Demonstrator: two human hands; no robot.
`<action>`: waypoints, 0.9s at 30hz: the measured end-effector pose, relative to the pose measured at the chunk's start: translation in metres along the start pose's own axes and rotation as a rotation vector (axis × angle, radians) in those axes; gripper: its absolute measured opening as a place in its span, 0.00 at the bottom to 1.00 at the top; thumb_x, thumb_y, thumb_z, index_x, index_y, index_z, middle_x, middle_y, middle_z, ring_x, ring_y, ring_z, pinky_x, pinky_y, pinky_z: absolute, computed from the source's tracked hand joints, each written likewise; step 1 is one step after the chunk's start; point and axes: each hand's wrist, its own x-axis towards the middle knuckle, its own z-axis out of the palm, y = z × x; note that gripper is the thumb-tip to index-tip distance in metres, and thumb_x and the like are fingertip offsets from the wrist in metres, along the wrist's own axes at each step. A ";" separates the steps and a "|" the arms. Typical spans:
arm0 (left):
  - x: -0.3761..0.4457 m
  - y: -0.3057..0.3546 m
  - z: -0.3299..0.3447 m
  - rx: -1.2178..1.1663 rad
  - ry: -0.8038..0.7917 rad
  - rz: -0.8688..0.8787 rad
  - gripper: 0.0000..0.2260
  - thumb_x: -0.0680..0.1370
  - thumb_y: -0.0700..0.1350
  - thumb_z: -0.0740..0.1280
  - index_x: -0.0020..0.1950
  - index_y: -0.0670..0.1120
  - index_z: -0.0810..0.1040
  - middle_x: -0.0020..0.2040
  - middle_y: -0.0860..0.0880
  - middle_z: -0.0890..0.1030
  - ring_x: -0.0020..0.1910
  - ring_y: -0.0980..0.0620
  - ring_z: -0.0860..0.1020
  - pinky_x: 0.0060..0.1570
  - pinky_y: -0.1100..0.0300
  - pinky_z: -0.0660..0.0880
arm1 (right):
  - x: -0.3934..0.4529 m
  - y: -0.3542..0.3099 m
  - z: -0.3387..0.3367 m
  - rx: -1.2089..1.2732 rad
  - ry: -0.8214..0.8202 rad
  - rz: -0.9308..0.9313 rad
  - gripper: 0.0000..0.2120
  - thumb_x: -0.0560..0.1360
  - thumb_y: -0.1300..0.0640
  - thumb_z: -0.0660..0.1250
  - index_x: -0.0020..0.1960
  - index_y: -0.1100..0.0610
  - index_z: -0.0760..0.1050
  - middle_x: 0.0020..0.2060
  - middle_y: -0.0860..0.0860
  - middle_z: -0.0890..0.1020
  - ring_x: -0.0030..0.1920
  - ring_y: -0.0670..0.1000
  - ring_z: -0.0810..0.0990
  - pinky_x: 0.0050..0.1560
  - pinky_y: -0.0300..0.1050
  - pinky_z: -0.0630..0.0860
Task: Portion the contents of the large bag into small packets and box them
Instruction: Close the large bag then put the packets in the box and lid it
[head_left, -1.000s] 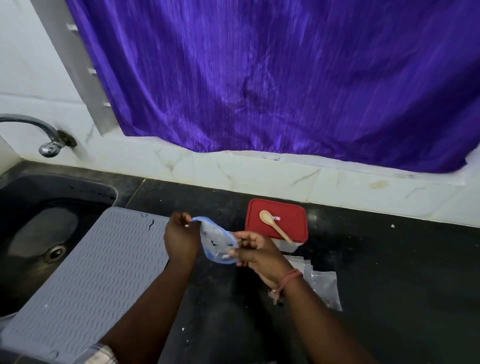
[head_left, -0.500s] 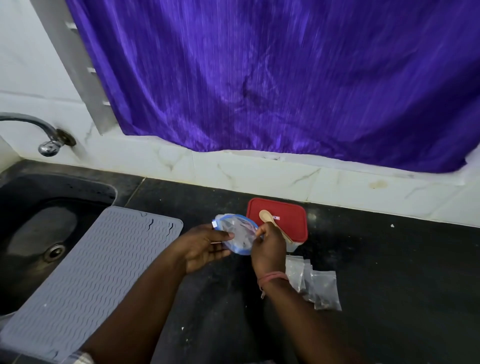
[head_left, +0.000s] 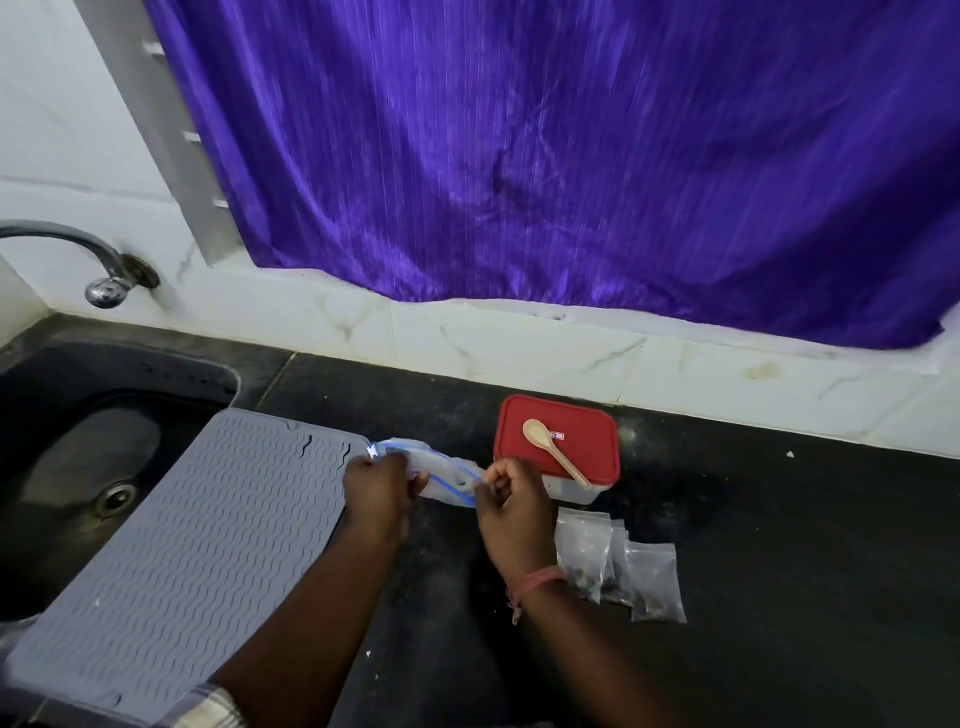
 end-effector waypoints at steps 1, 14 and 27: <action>-0.002 0.005 0.002 -0.202 -0.032 -0.121 0.07 0.79 0.29 0.59 0.45 0.37 0.74 0.36 0.43 0.75 0.35 0.52 0.76 0.34 0.62 0.83 | 0.002 0.001 -0.002 -0.011 -0.012 -0.046 0.11 0.72 0.66 0.69 0.41 0.51 0.72 0.41 0.43 0.75 0.41 0.43 0.76 0.43 0.36 0.72; -0.027 0.017 0.009 0.123 -0.594 0.018 0.10 0.76 0.45 0.62 0.46 0.39 0.78 0.35 0.44 0.78 0.30 0.50 0.74 0.27 0.61 0.71 | 0.024 -0.021 -0.009 -0.281 -0.474 -0.222 0.31 0.77 0.58 0.67 0.76 0.45 0.61 0.64 0.51 0.78 0.62 0.52 0.77 0.61 0.43 0.74; 0.000 -0.014 -0.009 -0.044 -0.487 -0.193 0.21 0.84 0.52 0.61 0.64 0.35 0.79 0.62 0.33 0.80 0.55 0.38 0.83 0.53 0.45 0.81 | 0.050 -0.041 -0.037 -0.022 -0.430 -0.088 0.15 0.79 0.60 0.67 0.64 0.49 0.78 0.54 0.45 0.84 0.53 0.44 0.81 0.55 0.38 0.76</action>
